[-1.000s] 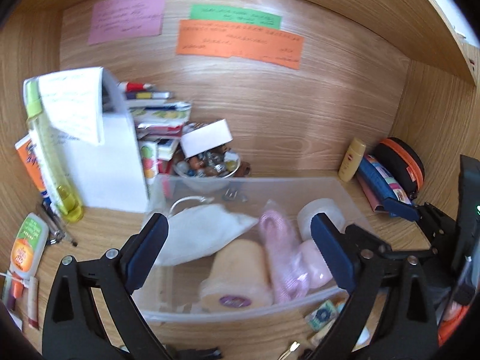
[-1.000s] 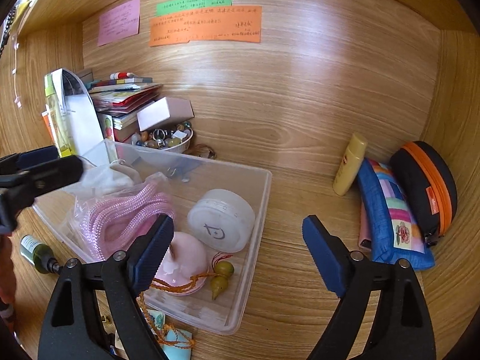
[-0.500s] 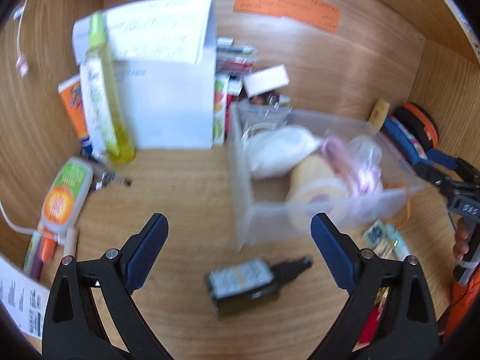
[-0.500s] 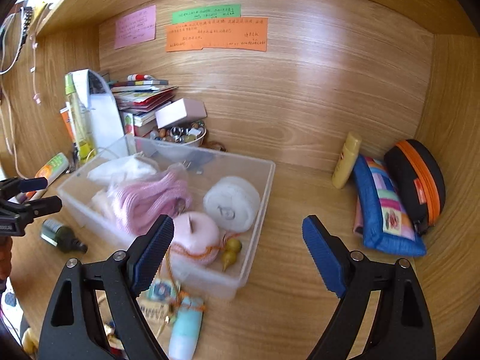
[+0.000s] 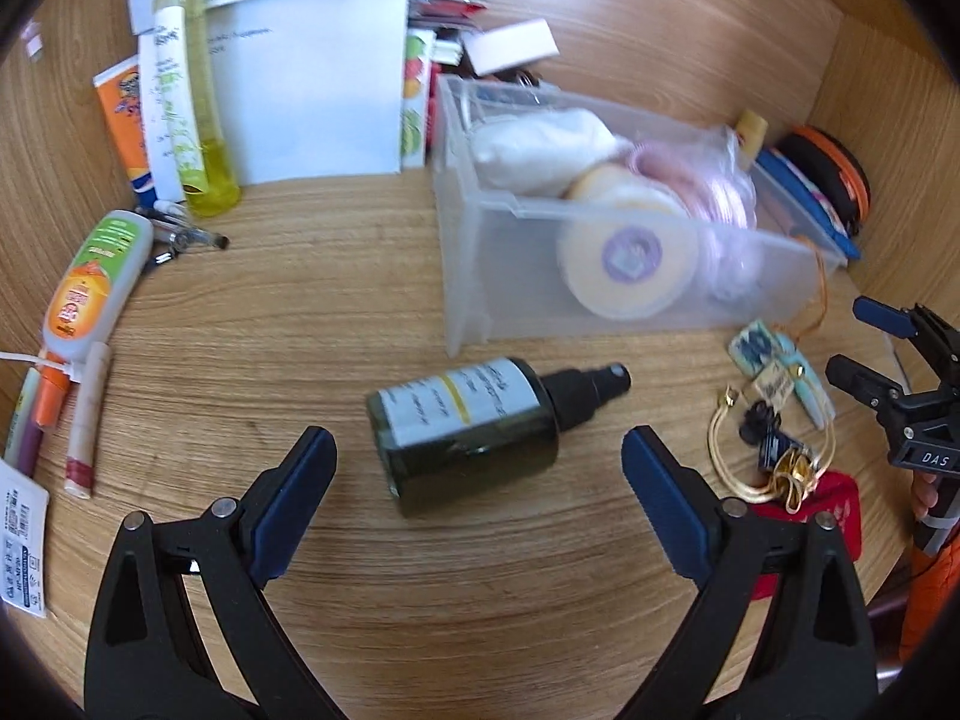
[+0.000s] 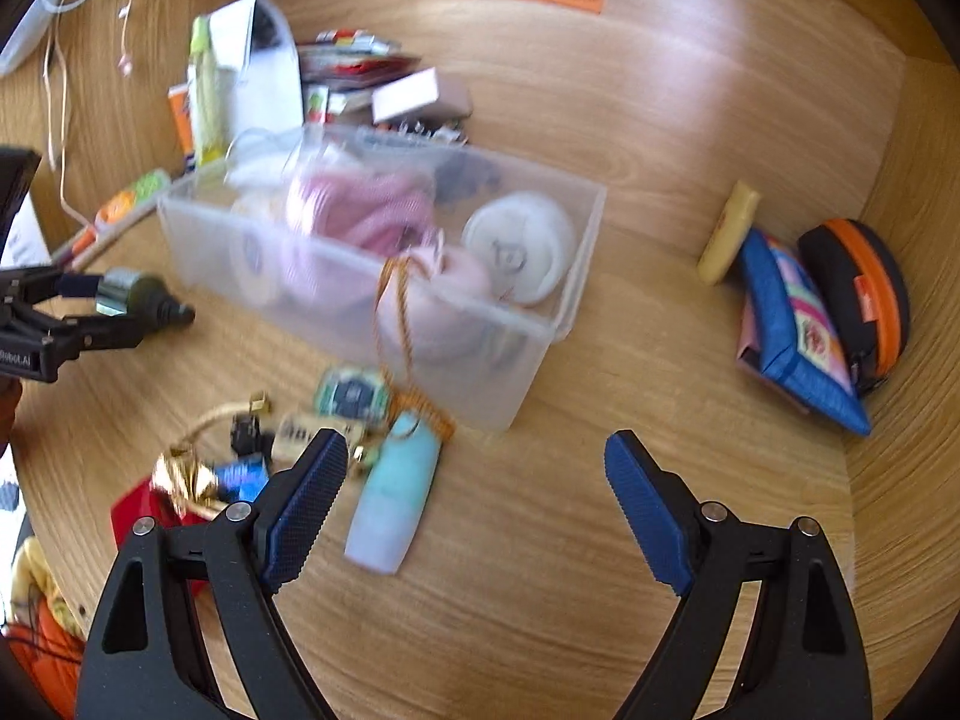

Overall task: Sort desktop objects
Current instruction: 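Withdraw both tools and move them to the green bottle and light-blue tube, then grasp the green spray bottle with the left tool while the right grasps the light-blue tube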

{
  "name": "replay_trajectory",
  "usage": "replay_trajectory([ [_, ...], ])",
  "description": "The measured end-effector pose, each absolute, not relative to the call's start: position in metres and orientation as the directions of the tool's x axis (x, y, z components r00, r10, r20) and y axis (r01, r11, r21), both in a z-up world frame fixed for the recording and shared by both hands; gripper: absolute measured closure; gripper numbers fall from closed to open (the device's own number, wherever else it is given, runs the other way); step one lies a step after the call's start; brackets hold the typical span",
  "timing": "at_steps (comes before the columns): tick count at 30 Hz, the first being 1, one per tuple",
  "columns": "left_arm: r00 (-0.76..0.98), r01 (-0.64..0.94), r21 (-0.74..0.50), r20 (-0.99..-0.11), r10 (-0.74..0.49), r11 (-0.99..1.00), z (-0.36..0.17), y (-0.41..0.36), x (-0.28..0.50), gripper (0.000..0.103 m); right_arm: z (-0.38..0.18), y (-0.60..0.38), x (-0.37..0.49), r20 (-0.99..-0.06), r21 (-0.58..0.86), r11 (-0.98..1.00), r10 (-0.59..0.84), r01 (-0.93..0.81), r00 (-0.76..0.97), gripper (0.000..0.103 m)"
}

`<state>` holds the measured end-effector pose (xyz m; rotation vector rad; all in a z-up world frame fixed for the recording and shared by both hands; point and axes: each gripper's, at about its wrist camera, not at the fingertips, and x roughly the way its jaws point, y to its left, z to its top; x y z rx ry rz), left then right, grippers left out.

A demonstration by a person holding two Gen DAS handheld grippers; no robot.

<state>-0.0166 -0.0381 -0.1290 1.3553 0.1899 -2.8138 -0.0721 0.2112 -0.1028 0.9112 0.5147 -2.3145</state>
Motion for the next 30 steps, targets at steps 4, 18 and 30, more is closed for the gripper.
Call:
replay_trajectory([
  [4,-0.623,0.065,-0.092,-0.782,0.031,-0.994,-0.13,-0.036,-0.019,0.006,-0.108,0.213,-0.067,-0.716,-0.143,-0.743,-0.378,0.654,-0.587,0.017],
  [18,-0.644,0.037,-0.006,-0.765,-0.019,-0.999,-0.129,-0.023,-0.021,0.006,-0.124,0.213,-0.063,-0.767,-0.134,-0.708,-0.37,0.694,-0.525,0.027],
  [30,-0.603,0.032,-0.026,-0.798,0.002,-0.999,-0.138,-0.025,-0.029,0.032,-0.13,0.198,-0.07,-0.795,-0.029,-0.67,-0.435,0.742,-0.423,0.054],
])
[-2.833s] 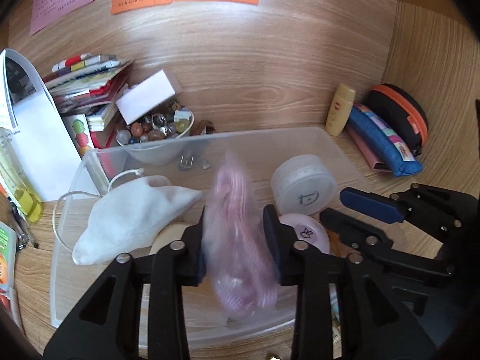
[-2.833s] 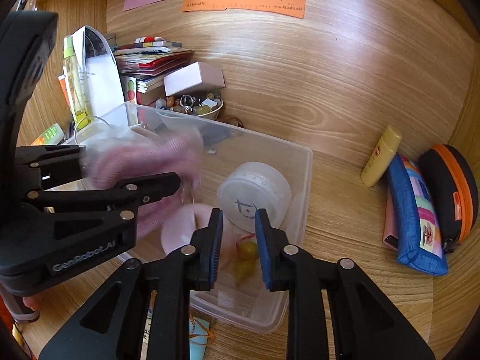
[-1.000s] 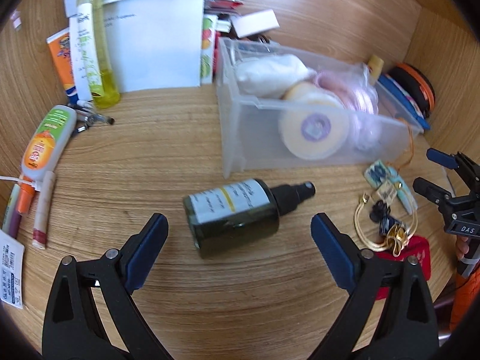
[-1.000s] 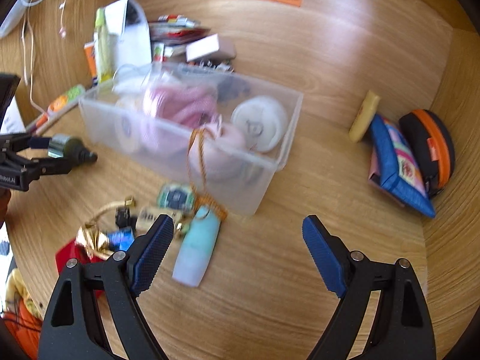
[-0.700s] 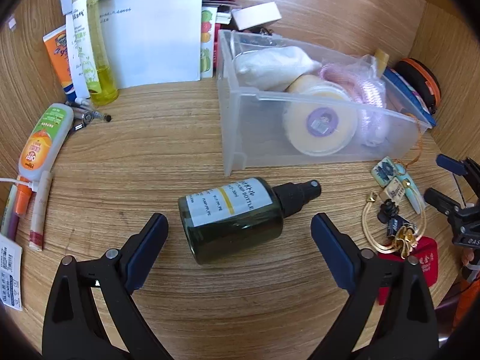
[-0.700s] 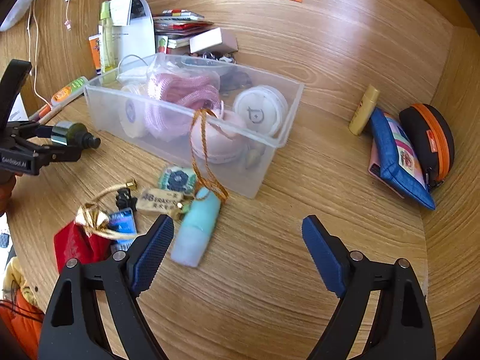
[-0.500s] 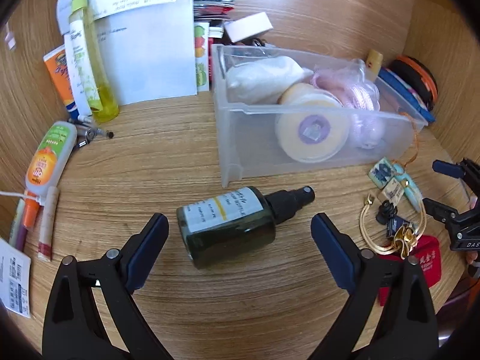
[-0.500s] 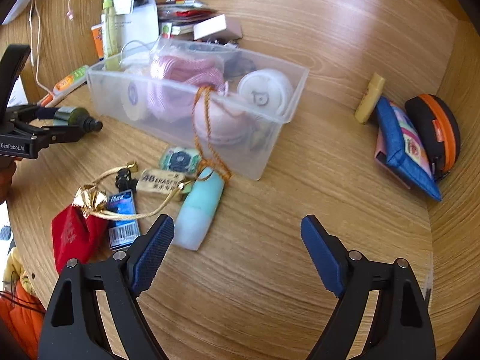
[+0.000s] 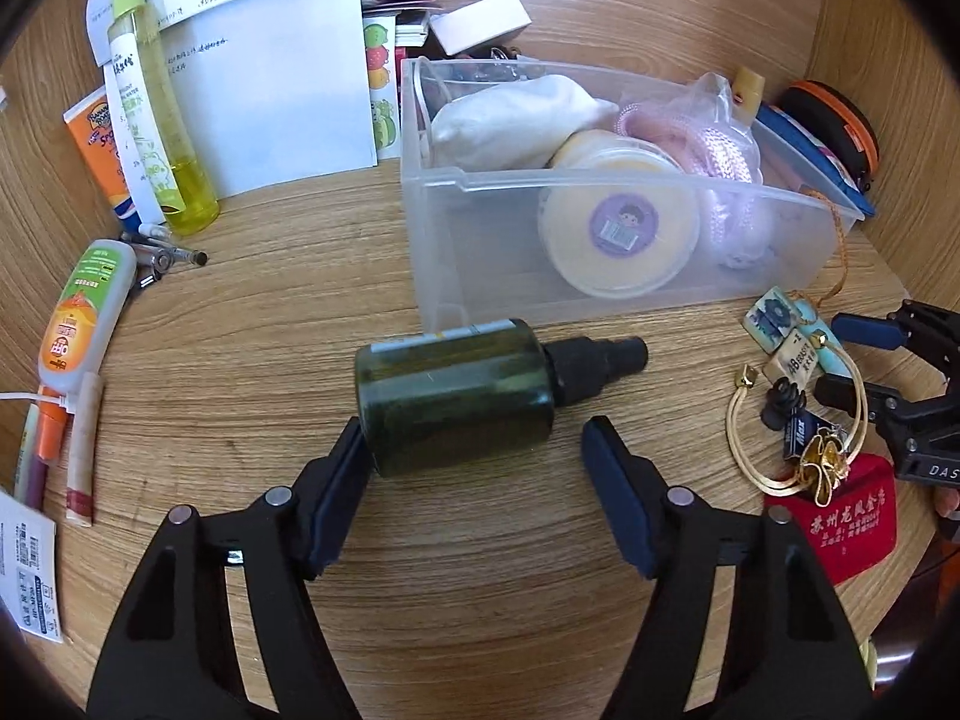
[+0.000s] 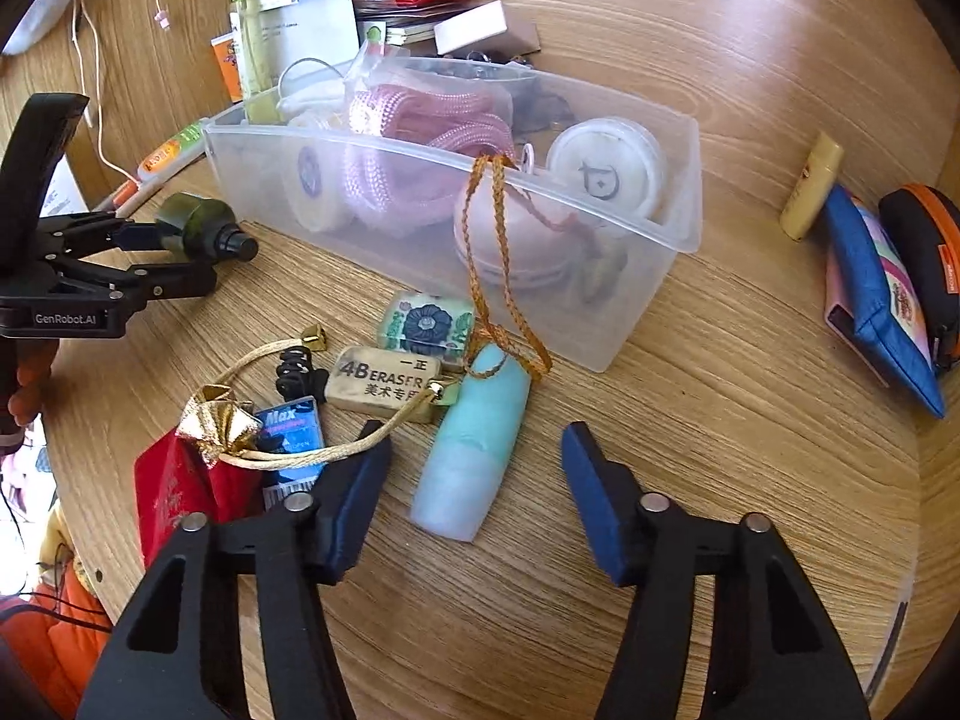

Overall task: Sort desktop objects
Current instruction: 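Grasp the green spray bottle with the left tool while the right grasps the light-blue tube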

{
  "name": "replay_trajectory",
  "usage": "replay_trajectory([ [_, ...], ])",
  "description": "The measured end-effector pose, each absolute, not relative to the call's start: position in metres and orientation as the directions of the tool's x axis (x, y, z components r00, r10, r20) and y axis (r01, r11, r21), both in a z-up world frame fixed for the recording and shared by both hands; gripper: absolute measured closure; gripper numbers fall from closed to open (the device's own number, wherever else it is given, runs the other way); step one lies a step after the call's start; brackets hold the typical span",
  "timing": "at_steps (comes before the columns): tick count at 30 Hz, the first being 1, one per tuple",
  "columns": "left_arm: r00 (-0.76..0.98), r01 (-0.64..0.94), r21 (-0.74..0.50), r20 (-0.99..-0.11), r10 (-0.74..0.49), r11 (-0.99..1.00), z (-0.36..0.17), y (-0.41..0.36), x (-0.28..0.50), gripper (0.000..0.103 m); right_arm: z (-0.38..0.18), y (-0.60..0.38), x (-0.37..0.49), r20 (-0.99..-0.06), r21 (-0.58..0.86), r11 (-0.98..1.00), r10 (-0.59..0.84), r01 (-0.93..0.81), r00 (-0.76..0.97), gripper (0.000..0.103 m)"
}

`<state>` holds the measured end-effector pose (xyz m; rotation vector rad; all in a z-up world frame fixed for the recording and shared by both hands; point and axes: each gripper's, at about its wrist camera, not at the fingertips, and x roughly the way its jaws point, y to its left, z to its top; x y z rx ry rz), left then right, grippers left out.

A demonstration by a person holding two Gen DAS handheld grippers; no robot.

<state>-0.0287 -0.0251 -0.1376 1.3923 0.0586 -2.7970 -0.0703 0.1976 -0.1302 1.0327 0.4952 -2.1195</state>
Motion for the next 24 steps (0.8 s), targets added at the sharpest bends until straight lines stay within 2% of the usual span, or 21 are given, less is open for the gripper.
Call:
replay_trajectory([
  [3,-0.595,0.025,-0.042,-0.803,0.019,-0.999,-0.137,-0.026,-0.031,0.032,-0.13,0.197,-0.067,-0.793,-0.026,-0.661,-0.443,0.75,-0.418,0.06],
  [7,-0.588,0.03,-0.077,-0.808,0.045,-0.997,-0.136,-0.028,-0.036,0.028,-0.13,0.193,-0.066,-0.794,-0.035,-0.653,-0.442,0.756,-0.418,0.073],
  [12,-0.589,0.039,-0.095,-0.806,0.054,-0.995,-0.135,-0.029,-0.042,0.028,-0.129,0.199,-0.066,-0.796,-0.046,-0.663,-0.427,0.747,-0.429,0.08],
  [24,-0.631,0.027,-0.085,-0.775,0.049,-0.996,-0.129,-0.032,-0.036,0.029,-0.122,0.235,-0.07,-0.784,-0.049,-0.724,-0.399,0.688,-0.476,0.08],
])
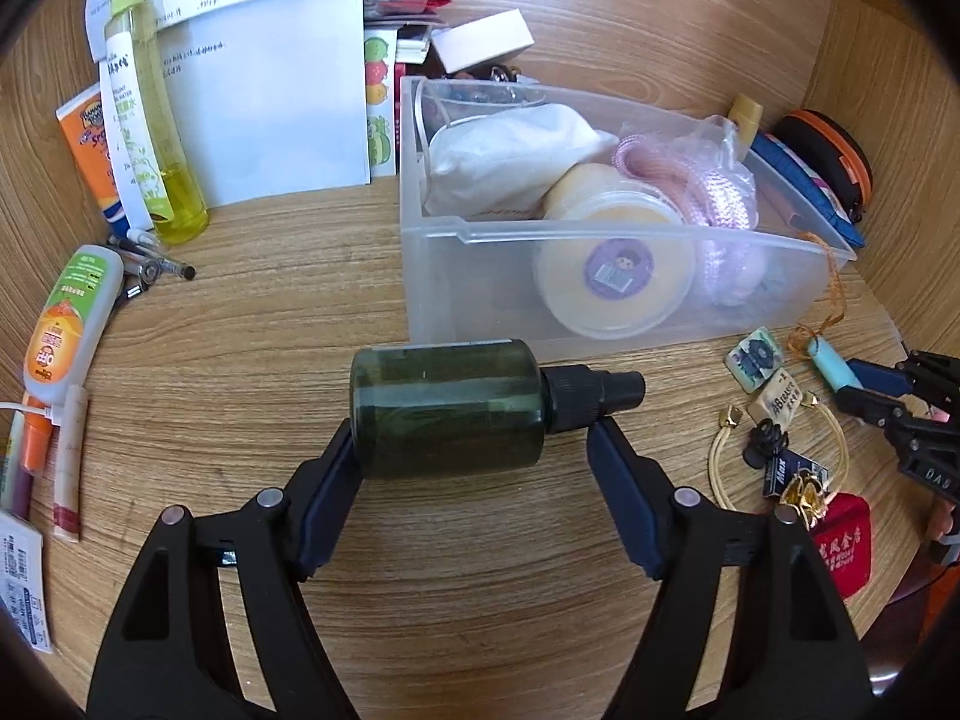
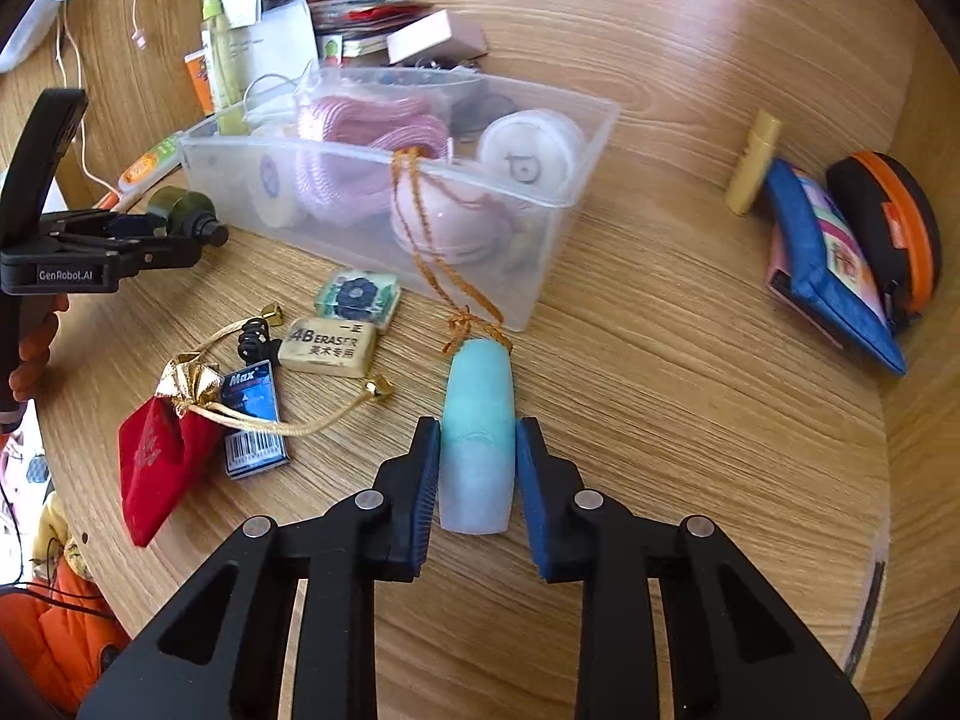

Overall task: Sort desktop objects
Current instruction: 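Grasp the green spray bottle with the left tool while the right grasps the light-blue tube, then lift and carry the green bottle and light-blue tube over the clear box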

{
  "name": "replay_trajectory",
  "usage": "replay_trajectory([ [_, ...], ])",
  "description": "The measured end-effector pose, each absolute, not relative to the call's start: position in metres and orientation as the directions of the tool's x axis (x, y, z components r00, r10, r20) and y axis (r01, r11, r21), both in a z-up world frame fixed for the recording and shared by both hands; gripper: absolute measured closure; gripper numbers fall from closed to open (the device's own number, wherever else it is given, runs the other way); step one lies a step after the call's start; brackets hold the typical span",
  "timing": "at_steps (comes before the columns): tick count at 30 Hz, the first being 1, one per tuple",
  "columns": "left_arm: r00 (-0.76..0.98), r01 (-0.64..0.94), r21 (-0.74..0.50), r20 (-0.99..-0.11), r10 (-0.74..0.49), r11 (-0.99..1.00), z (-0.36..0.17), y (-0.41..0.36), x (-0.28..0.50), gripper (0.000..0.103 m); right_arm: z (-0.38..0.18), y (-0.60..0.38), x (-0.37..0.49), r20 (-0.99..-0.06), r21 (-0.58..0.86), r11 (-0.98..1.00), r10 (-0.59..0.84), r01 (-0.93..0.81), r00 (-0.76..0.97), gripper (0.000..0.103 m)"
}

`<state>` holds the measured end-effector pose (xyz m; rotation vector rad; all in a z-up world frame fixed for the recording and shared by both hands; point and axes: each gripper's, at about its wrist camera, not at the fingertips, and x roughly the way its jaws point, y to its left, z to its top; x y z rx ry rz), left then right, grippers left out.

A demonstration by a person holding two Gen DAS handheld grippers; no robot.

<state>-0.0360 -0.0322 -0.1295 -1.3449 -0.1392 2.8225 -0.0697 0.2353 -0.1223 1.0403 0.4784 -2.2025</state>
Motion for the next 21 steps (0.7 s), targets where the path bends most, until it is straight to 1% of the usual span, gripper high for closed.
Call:
replay_trajectory([
  [5,-0.656,0.044,-0.097,-0.754,0.045,-0.994,-0.122,-0.04,-0.024,0.03,-0.11,0.251,-0.065,-0.764,-0.045,-0.744,-0.405,0.667,-0.503,0.08],
  [6,-0.662,0.047,-0.097,-0.749,0.042,-0.994,-0.12,-0.042,-0.021,0.042,-0.109,0.253,-0.064,-0.76,-0.047,-0.746,-0.404,0.664,-0.509,0.08],
  [7,-0.662,0.046,-0.094,-0.749,0.04,-0.995,-0.117,-0.042,-0.019,0.051,-0.105,0.256,-0.062,-0.753,-0.055,-0.752,-0.401,0.657,-0.521,0.08],
  [8,-0.659,0.039,-0.101,-0.75,0.05,-0.994,-0.115,-0.043,-0.018,0.052,-0.104,0.257,-0.061,-0.752,-0.062,-0.754,-0.396,0.653,-0.528,0.08],
  [9,-0.663,0.033,-0.113,-0.746,0.063,-0.993,-0.113,-0.044,-0.016,0.052,-0.101,0.258,-0.06,-0.748,-0.066,-0.757,-0.394,0.651,-0.534,0.08],
  [13,-0.658,0.035,-0.098,-0.751,0.051,-0.995,-0.115,-0.045,-0.015,0.052,-0.091,0.26,-0.056,-0.731,-0.076,-0.761,-0.397,0.644,-0.555,0.08],
  [17,-0.632,0.047,-0.144,-0.771,0.082,-0.989,-0.124,-0.046,-0.018,0.052,-0.083,0.257,-0.052,-0.711,-0.089,-0.757,-0.407,0.647,-0.573,0.08],
  [18,-0.624,0.047,-0.159,-0.775,0.095,-0.986,-0.126,-0.047,-0.019,0.05,-0.081,0.257,-0.051,-0.705,-0.09,-0.757,-0.411,0.647,-0.578,0.08],
  [19,-0.619,0.047,-0.171,-0.778,0.106,-0.984,-0.128,-0.047,-0.02,0.044,-0.078,0.257,-0.051,-0.701,-0.089,-0.757,-0.414,0.647,-0.581,0.08],
  [21,-0.615,0.054,-0.192,-0.78,0.118,-0.98,-0.129,-0.049,-0.024,0.035,-0.074,0.257,-0.052,-0.692,-0.089,-0.76,-0.417,0.643,-0.589,0.08],
])
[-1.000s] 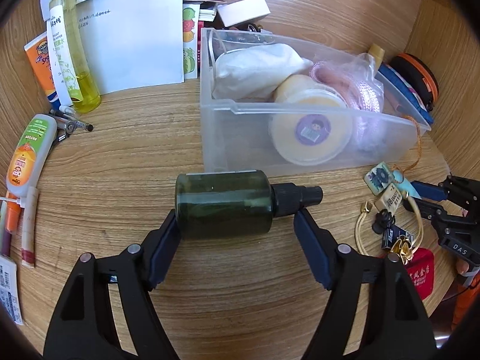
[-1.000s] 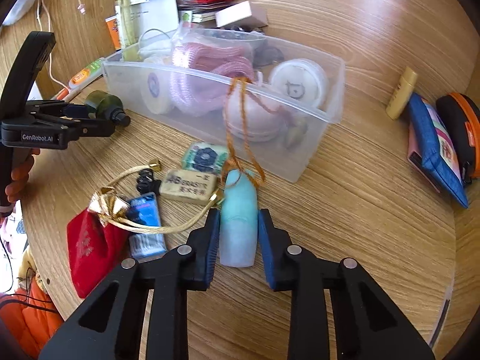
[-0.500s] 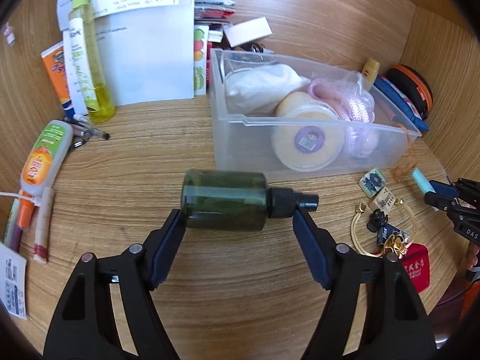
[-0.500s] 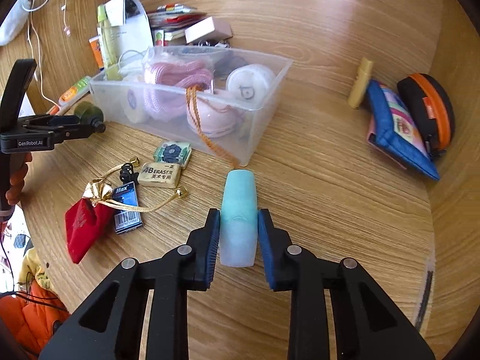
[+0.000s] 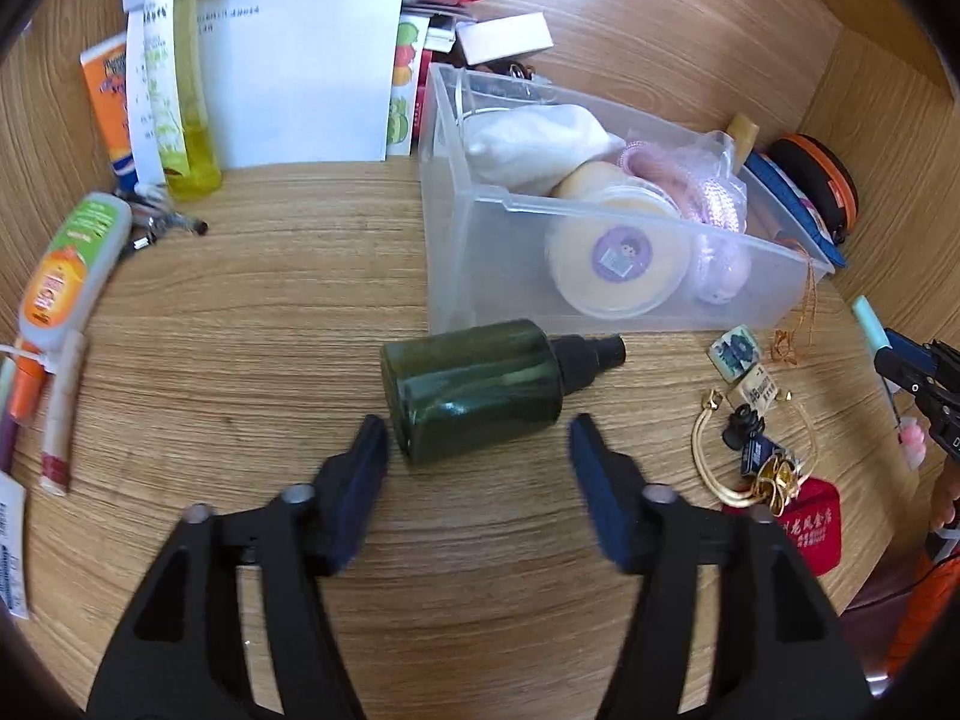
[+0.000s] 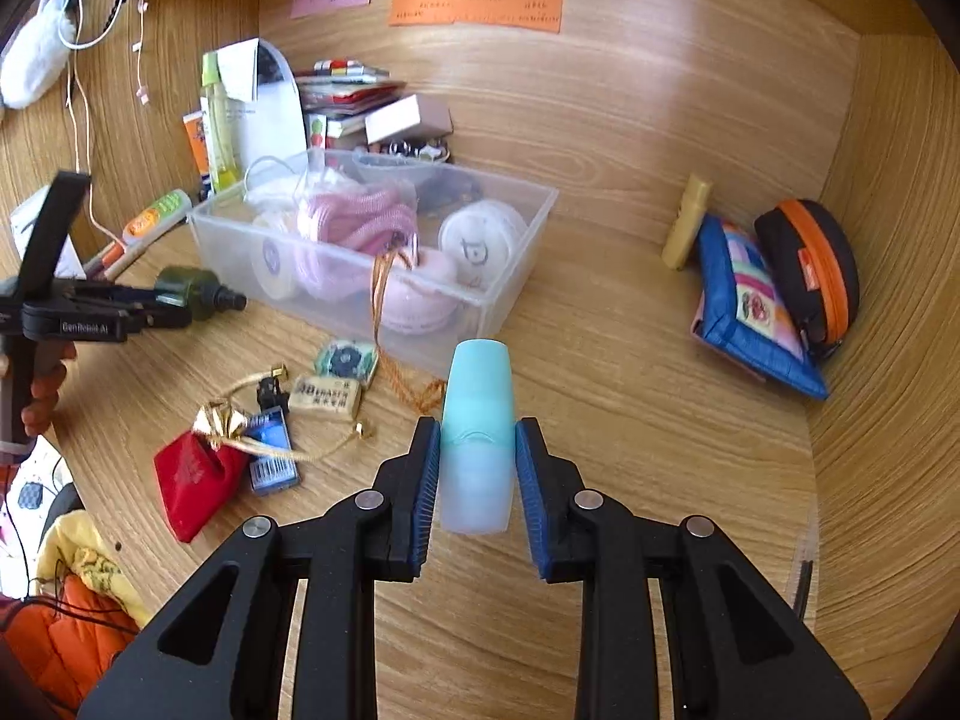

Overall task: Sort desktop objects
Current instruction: 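Lift and carry the green bottle and light-blue tube over the clear box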

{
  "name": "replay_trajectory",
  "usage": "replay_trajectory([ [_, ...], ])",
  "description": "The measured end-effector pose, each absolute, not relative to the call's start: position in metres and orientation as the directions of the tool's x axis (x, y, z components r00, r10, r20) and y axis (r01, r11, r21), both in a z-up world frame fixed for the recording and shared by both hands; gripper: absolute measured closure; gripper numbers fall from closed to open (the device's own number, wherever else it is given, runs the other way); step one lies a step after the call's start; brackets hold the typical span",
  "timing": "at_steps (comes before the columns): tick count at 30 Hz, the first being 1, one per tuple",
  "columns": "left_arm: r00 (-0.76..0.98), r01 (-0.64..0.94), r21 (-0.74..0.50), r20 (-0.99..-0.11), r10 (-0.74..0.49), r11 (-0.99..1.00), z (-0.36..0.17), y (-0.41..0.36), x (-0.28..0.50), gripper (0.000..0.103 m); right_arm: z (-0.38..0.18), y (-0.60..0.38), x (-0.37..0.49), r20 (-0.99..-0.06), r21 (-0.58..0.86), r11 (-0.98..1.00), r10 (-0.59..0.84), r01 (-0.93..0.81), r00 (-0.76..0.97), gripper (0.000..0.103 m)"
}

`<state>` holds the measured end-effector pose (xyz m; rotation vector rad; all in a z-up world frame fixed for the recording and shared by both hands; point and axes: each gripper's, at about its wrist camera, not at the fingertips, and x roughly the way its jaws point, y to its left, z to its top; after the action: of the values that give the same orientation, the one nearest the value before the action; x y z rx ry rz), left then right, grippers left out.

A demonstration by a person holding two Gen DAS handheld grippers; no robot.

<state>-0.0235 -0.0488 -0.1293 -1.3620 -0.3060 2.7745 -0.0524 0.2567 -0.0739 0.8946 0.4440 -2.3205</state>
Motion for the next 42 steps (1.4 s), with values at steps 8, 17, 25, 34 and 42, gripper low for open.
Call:
replay_trajectory([
  [8,-0.613,0.046,-0.178,-0.782,0.113,-0.983,-0.127,-0.044,-0.039,0.036,-0.052,0.247,-0.066,-0.654,-0.087,-0.758,-0.446,0.647,-0.611,0.08],
  [17,-0.647,0.03,-0.175,-0.753,0.115,-0.984,-0.124,-0.044,-0.029,0.04,-0.045,0.219,-0.092,-0.642,-0.037,-0.737,-0.5,0.675,-0.581,0.08],
  [25,-0.732,0.016,-0.18,-0.672,0.111,-0.984,-0.087,-0.042,-0.007,0.04,-0.044,0.197,-0.111,-0.642,-0.015,-0.73,-0.517,0.684,-0.566,0.08],
  [34,-0.798,0.014,-0.159,-0.597,0.084,-0.987,-0.045,-0.045,-0.021,0.04,-0.038,0.187,-0.129,-0.632,0.023,-0.733,-0.538,0.68,-0.558,0.08],
  [42,-0.814,0.037,-0.183,-0.575,0.076,-0.982,-0.035,-0.039,-0.063,0.04,-0.044,0.175,-0.143,-0.641,0.037,-0.723,-0.546,0.69,-0.539,0.08],
])
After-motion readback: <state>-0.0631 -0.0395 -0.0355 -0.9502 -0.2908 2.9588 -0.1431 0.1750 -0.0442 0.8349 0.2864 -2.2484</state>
